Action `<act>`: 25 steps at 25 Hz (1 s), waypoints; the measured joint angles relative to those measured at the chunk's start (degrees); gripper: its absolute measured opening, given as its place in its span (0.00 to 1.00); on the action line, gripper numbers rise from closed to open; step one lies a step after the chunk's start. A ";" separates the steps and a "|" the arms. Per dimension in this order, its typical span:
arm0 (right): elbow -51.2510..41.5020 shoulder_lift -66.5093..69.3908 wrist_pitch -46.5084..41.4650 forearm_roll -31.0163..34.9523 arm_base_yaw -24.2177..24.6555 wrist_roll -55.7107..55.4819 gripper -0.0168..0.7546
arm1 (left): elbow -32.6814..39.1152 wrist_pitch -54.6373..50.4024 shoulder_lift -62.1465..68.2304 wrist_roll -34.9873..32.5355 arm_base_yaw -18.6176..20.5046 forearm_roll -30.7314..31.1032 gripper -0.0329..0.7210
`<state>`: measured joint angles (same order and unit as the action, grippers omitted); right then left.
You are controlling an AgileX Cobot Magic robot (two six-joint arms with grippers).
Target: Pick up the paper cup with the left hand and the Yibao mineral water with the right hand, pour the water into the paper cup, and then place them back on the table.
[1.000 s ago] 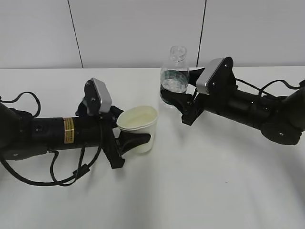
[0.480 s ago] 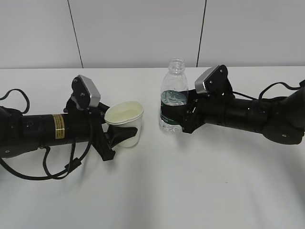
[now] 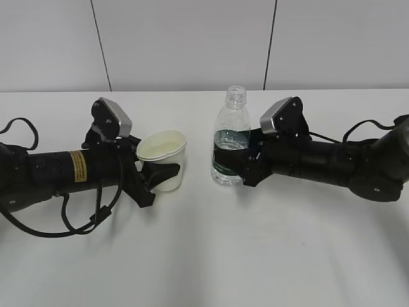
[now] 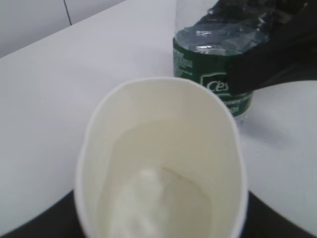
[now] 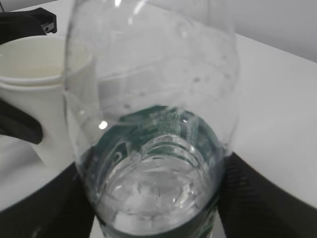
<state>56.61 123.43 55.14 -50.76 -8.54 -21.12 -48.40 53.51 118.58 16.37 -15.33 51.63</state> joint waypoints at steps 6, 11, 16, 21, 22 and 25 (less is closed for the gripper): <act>0.00 2.90 3.96 0.48 0.00 0.00 0.65 | 0.00 -1.80 1.12 -0.05 0.00 -0.91 0.60; 0.00 2.99 4.05 0.93 0.00 0.00 0.65 | 0.00 -1.52 1.39 -0.02 0.01 -2.24 0.60; 0.00 2.99 3.75 0.55 0.00 0.00 0.71 | 0.00 -1.44 1.39 -0.21 0.08 -3.32 0.70; 0.00 2.99 3.75 -0.12 0.00 0.11 0.86 | 0.00 -0.90 1.39 -0.21 0.08 -3.83 0.78; 0.00 2.99 3.75 -0.24 0.00 0.11 0.87 | 0.00 -0.90 1.39 -0.21 0.08 -3.83 0.78; 0.00 2.88 3.12 -1.42 0.00 0.11 0.89 | 0.00 -3.03 1.20 -0.10 0.08 -3.67 0.79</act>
<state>56.61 126.32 58.26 -52.18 -8.54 -21.00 -48.40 50.48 119.78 16.27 -15.25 47.96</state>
